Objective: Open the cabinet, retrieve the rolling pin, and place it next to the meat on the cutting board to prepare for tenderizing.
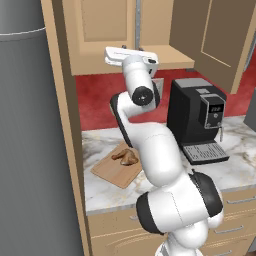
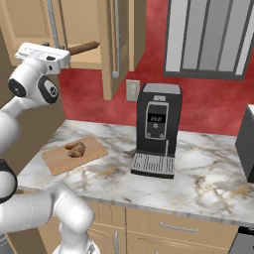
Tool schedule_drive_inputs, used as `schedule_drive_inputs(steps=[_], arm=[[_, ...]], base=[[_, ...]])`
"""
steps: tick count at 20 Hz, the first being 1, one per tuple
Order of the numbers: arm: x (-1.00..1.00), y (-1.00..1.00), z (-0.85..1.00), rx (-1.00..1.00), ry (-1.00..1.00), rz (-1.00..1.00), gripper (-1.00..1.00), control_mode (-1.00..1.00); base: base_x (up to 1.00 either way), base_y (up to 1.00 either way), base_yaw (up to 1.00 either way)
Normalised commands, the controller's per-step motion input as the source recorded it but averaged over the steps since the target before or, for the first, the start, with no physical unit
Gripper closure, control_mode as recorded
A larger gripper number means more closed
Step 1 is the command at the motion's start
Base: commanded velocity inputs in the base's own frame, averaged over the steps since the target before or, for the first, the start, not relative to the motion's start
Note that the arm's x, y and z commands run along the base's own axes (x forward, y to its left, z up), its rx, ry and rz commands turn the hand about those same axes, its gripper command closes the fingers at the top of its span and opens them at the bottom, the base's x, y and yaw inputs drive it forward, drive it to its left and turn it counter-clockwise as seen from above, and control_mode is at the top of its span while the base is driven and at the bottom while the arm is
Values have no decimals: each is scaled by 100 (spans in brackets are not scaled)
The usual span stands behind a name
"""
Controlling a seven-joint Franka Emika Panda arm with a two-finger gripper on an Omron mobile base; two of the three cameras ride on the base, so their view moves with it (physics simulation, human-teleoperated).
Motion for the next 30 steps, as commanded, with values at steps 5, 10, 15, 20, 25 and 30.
schedule_drive_inputs(steps=[5, 10, 15, 20, 25, 30], arm=[[34, 0, -5, 0, 0, 6, 100, -100], [20, -5, -7, 0, 0, 2, 100, -100], [8, -21, -3, 0, 3, 0, 100, -100], [0, -15, -11, -2, 5, 0, 100, -100], [-18, -14, -12, -4, 1, -4, 100, -100], [-2, -26, -7, -5, 0, -2, 100, -100]], base=[[0, 0, 0], [0, 0, 0], [0, 0, 0], [0, 0, 0], [0, 0, 0], [0, 0, 0]])
